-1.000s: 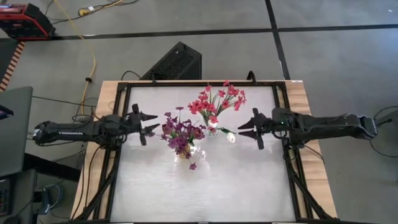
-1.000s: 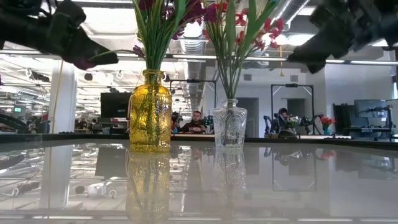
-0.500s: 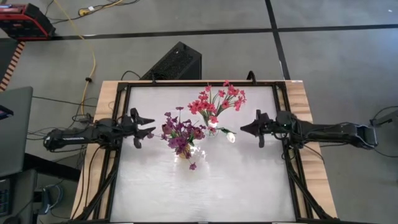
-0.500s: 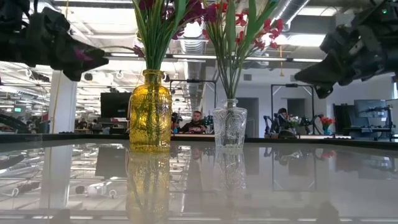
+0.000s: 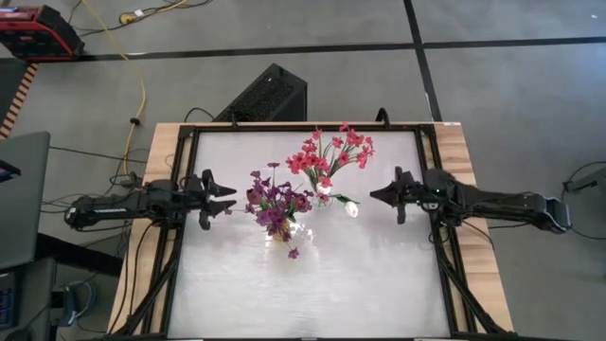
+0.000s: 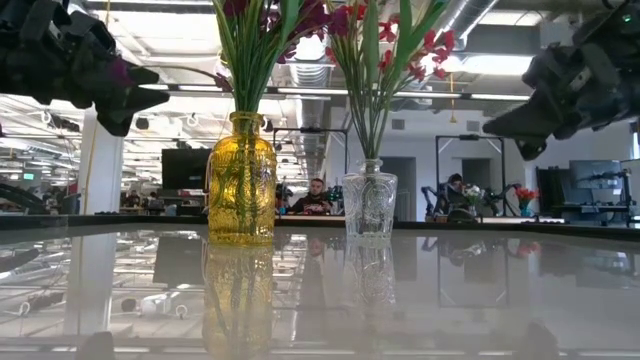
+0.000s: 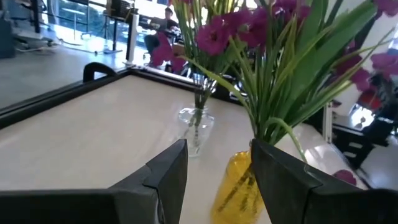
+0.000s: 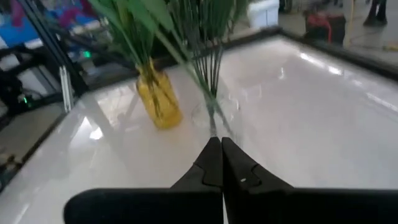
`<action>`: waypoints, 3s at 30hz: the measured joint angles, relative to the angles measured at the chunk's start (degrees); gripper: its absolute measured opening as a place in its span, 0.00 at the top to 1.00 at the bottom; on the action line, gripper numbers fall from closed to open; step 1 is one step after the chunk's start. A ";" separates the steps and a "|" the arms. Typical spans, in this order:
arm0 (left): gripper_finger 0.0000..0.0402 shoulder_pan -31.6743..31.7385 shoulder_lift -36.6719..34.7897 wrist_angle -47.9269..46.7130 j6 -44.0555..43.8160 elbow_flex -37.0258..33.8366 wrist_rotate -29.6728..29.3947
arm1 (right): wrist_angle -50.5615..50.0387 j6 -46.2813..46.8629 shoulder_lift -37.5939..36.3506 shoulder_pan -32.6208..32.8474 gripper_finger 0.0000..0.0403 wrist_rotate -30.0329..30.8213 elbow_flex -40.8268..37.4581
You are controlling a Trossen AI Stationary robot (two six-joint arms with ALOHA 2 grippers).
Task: Sort flowers into vase by color
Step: Return to Home Position
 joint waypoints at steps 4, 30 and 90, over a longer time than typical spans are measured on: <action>0.58 -0.02 0.00 0.82 -0.86 0.02 -0.19 | -6.68 0.37 -2.46 0.13 0.95 3.47 -0.05; 0.58 0.02 0.32 -3.30 8.91 0.26 -14.21 | -8.61 0.31 -8.24 0.13 0.89 13.18 -2.95; 0.58 0.02 0.92 -4.71 7.13 0.55 -14.23 | -8.76 0.33 -8.24 0.11 0.89 13.16 -3.06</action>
